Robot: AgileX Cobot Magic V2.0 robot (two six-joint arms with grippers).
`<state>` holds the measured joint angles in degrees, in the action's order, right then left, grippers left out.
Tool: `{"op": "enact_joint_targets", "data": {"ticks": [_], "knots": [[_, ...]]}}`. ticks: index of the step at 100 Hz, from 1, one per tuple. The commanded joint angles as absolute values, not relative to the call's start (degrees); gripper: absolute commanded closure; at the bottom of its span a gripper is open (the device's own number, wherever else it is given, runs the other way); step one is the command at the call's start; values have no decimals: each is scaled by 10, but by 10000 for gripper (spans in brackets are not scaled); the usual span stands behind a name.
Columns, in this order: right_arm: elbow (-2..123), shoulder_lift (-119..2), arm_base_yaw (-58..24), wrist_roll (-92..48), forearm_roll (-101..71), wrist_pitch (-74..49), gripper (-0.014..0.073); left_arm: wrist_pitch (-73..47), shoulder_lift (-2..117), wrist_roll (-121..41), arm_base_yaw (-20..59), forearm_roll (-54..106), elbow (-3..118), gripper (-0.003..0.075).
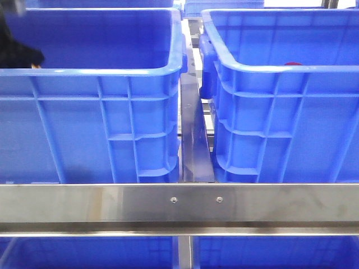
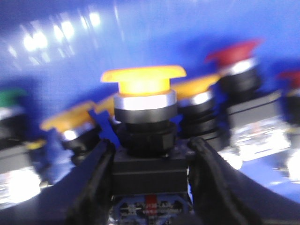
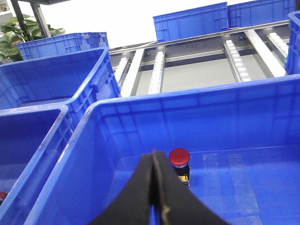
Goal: Pick red and yellow buttons and place in box
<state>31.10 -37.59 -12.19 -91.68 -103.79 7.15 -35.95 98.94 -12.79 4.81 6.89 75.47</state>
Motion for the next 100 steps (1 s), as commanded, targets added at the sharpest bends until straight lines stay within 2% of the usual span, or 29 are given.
{"op": "enact_joint_targets", "data": {"ticks": [1, 17, 31, 54, 77, 87, 100], "knots": [[325, -373, -121, -922, -1032, 55, 662, -348, 921, -127, 54, 82, 771, 739], [325, -373, -121, -922, -1033, 55, 662, -377, 853, -127, 69, 95, 764, 739], [325, -373, -121, -922, -1033, 55, 662, -388, 790, -127, 112, 106, 744, 739], [325, -373, -121, -922, -1033, 55, 662, -386, 700, -127, 233, 121, 718, 739], [325, -373, -121, -922, -1033, 47, 652, -369, 660, -127, 372, 122, 717, 739], [325, -373, -121, -922, -1033, 26, 582, -365, 660, -127, 406, 122, 717, 739], [325, -373, -121, -922, -1033, -19, 367, -365, 663, -127, 424, 124, 717, 739]]}}
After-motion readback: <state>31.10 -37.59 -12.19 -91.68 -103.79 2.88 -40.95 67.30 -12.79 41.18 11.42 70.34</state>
